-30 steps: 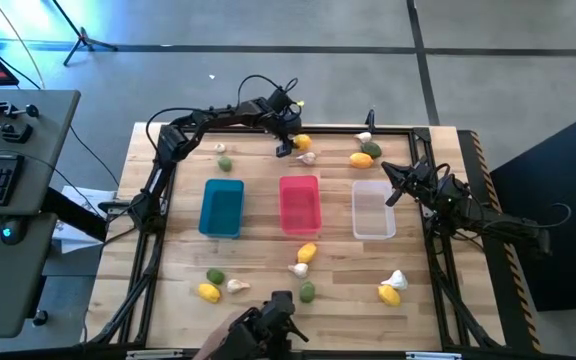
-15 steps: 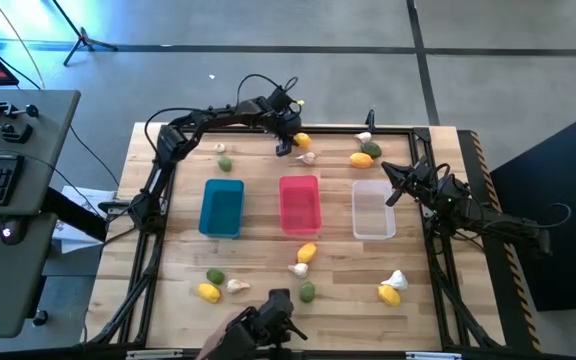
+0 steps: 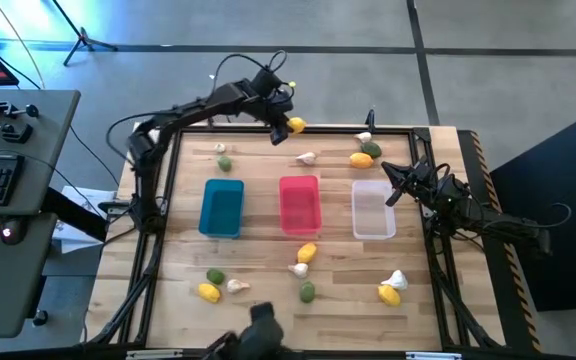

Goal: Sort produce into baskets
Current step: Put the top left yellow lemon into the blue bin

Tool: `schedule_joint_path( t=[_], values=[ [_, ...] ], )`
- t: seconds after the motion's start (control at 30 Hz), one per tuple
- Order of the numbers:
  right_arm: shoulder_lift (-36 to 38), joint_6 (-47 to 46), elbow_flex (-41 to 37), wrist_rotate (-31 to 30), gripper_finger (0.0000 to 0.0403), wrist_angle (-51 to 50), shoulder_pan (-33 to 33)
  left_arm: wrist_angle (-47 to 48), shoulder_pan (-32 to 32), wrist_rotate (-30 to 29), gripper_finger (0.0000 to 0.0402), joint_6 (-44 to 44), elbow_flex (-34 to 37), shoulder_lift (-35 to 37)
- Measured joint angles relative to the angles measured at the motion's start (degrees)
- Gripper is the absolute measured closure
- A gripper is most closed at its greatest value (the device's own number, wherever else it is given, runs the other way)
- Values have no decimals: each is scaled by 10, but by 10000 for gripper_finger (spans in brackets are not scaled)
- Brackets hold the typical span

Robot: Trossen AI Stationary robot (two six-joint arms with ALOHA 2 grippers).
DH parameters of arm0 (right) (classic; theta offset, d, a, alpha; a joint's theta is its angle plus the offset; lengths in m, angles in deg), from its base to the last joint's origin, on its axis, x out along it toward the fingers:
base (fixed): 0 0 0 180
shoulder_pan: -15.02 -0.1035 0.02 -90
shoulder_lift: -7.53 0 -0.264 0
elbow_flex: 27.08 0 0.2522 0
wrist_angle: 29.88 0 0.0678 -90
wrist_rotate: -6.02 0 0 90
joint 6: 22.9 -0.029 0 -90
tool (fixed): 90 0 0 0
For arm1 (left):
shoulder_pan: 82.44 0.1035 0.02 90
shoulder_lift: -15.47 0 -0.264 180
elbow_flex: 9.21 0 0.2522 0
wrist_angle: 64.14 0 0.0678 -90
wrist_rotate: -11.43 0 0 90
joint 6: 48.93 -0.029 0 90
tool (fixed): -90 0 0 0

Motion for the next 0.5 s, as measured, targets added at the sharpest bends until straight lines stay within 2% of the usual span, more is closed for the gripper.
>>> schedule_joint_path(
  t=[0.1, 0.2, 0.33, 0.5],
  values=[
    [0, 0, 0, 0, 402, 0, 0, 80, -32, -39, 306, 25, 0, 57],
    [0, 0, 0, 0, 402, 0, 0, 165, -72, -76, 309, 86, 0, 111],
    [0, 0, 0, 0, 402, 0, 0, 249, -141, -124, 310, 226, 0, 174],
    [0, 0, 0, 0, 402, 0, 0, 344, -247, -182, 310, 450, 0, 226]
  ],
)
